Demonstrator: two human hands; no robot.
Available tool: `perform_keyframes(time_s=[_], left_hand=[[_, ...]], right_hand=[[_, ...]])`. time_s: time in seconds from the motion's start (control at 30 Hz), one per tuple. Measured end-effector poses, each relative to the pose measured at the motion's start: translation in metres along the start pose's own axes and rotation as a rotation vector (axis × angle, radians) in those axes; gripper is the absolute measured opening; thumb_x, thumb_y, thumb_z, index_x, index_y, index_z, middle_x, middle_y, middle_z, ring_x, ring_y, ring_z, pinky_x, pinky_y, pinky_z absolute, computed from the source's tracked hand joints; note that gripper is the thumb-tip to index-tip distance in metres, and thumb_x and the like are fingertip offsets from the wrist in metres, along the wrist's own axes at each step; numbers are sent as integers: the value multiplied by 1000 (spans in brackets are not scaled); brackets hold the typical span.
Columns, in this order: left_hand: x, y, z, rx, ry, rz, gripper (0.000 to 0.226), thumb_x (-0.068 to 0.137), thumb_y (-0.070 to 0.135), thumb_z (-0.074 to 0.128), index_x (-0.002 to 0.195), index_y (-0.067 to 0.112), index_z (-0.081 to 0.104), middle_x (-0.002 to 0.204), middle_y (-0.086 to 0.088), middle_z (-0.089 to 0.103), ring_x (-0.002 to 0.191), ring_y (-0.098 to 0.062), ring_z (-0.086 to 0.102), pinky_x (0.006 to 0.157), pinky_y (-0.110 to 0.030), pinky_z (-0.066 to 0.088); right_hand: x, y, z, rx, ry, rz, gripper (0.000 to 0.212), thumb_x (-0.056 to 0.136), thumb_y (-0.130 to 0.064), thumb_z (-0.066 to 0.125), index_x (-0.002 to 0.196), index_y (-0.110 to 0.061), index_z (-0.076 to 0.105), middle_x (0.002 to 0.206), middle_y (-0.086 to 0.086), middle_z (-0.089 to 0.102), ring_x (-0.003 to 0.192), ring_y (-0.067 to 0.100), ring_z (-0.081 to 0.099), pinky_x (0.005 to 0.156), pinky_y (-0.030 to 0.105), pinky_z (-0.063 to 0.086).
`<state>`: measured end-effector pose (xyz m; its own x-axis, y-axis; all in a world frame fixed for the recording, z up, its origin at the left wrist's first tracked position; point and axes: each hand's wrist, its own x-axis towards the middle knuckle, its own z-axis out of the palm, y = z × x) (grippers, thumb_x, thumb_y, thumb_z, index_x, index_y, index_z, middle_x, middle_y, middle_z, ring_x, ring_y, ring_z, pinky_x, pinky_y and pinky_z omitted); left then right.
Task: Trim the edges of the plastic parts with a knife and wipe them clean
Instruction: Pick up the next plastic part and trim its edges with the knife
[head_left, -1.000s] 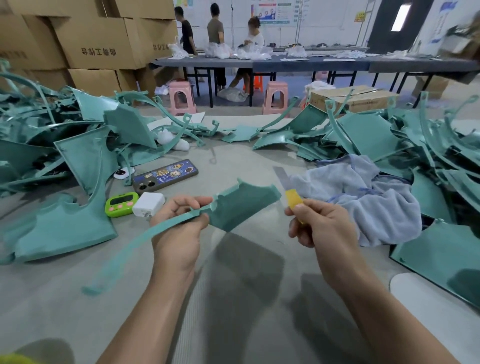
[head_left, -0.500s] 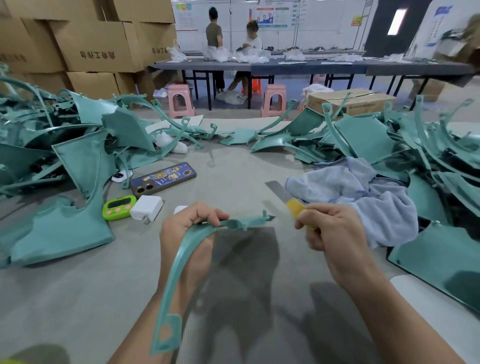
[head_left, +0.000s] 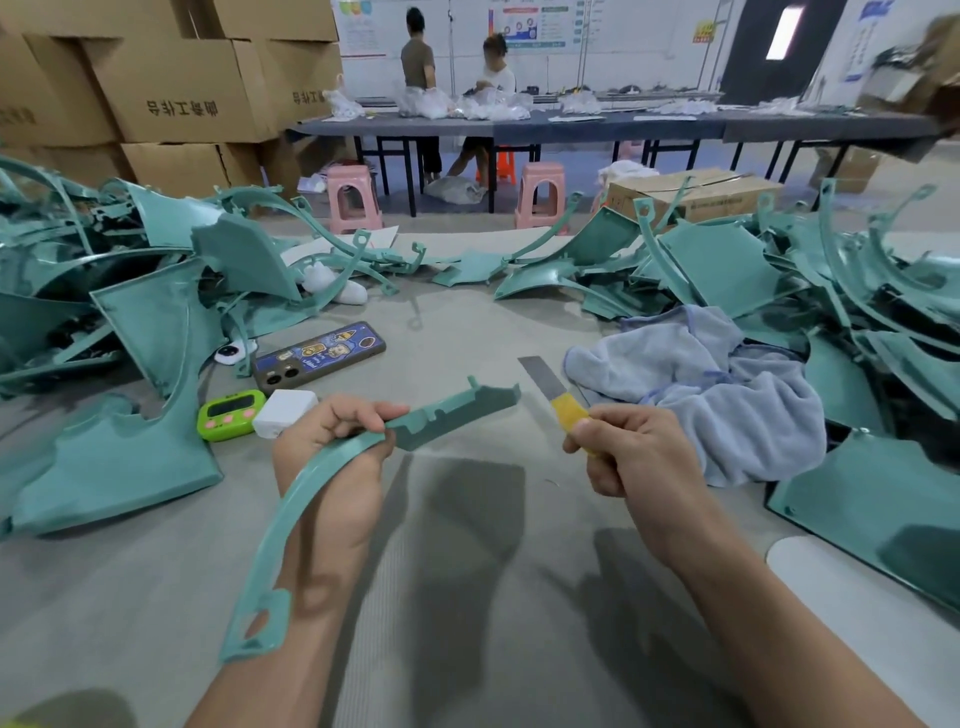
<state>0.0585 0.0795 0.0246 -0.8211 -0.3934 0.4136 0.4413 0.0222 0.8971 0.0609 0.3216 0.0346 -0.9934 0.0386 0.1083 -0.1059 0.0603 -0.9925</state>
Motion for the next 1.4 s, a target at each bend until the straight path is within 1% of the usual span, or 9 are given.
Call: perform_keyframes(time_s=[0.13,0.27,0.43,0.6,0.83,0.97,1.1,1.27,1.4], left_hand=[[-3,-1,1,-8,-23,25,60,76,-32,55,62,26,62,80,-1,77,83,-13,73,74,-21,56],[0,-2,-1,-10,-11,16,60,76,-32,54,60,26,62,79,1,77,83,-11,73,73,-19,55],[-1,-2,0,-26,-14,-7,61,78,-31,55,59,27,62,80,-1,77,83,-12,74,71,-17,55],[0,-2,0,-58,-9,-32,60,77,-31,55,58,25,62,78,0,77,81,-10,74,70,-18,55],[13,-6,-8,-257,77,-229,53,76,-32,48,63,19,50,70,9,71,68,-4,67,65,-16,53],[14,-9,-10,-310,61,-279,57,76,-34,45,59,20,49,68,8,68,65,-5,65,63,-17,53],[13,-11,-11,-232,27,-229,58,75,-32,50,57,23,54,72,8,72,71,-5,67,68,-17,54],[15,-14,-12,-199,7,-225,61,75,-32,51,53,25,57,71,10,70,71,-6,65,70,-20,53],[15,-14,-13,-204,-4,-227,60,75,-32,51,54,24,56,72,9,70,71,-7,66,71,-20,54]], right_hand=[[-4,0,8,0,-147,41,19,76,-17,66,64,-2,67,45,5,38,40,14,30,46,25,22],[5,7,1,-521,116,106,17,78,-13,68,67,0,66,48,3,43,47,16,35,52,31,30],[-5,1,10,-35,-71,-14,31,68,-31,66,68,0,65,45,4,37,44,16,28,46,25,22],[6,10,3,-433,180,96,13,76,-19,68,67,-9,70,44,-4,43,43,12,34,50,30,33],[2,2,4,308,0,98,37,96,-5,56,63,-13,71,41,6,33,38,16,21,49,34,15],[-2,2,12,240,-126,190,31,96,-5,56,67,-7,69,41,6,33,39,15,19,50,32,14],[1,-1,-2,-52,-6,292,24,86,-3,60,62,-4,64,41,2,31,37,14,20,44,24,16],[2,-5,-8,306,9,171,31,91,0,55,61,-3,60,40,1,27,36,14,16,48,30,13],[1,-4,0,108,-59,288,27,90,-1,56,63,-3,62,42,3,28,39,14,17,48,29,12]])
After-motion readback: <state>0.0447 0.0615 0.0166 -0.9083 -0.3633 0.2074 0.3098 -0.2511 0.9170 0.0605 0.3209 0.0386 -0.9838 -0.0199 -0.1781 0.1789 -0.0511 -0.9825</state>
